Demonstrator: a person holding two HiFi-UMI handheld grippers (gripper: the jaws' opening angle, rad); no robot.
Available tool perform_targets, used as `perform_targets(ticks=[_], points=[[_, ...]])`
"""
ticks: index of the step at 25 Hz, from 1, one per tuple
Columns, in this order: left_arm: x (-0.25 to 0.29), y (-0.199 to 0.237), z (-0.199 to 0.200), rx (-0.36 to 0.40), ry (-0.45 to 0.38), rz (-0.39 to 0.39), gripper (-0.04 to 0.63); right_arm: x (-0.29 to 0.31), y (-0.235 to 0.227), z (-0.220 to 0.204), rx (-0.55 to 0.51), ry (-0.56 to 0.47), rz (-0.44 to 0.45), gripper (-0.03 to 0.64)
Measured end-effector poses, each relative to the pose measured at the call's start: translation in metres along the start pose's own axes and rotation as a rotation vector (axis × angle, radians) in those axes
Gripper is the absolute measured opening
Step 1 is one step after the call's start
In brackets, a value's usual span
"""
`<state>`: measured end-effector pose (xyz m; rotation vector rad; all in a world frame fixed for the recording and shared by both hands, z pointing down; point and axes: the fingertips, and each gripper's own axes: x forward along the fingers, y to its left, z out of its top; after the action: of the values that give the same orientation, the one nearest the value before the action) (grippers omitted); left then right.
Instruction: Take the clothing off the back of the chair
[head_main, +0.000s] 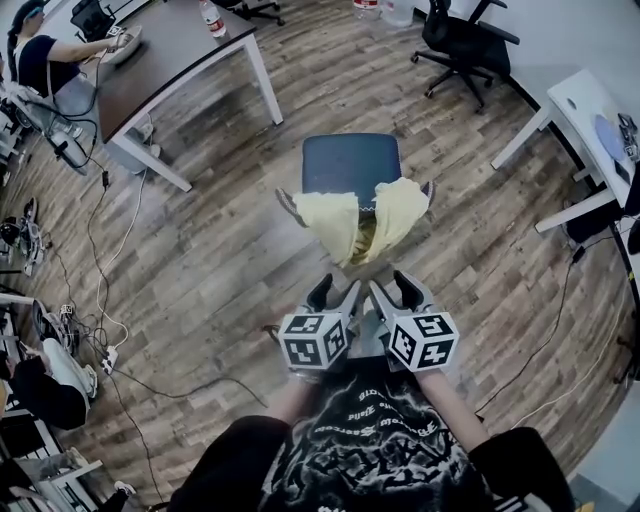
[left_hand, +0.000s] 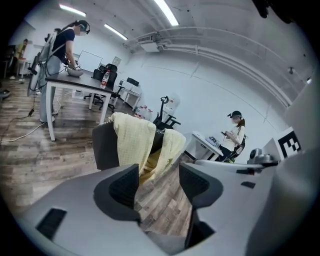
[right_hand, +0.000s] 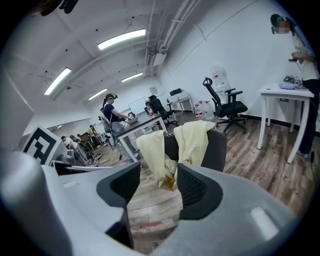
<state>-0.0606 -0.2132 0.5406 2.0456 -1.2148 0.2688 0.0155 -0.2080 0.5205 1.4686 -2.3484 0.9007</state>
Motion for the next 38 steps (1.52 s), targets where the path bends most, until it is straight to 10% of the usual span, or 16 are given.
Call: perform_targets(ticks=[12,38], points=[[0.041,0.034,0.028,-0.067,0.019,0.112,0.259,0.031,-0.049,0.02,0.048,0.052,-0.058,0.35],[0.095,0.087,0.057,-0.14,0.099,0.181,0.279,0.095,-0.097,0.044,0.014,0.181,-0.03,0.36]])
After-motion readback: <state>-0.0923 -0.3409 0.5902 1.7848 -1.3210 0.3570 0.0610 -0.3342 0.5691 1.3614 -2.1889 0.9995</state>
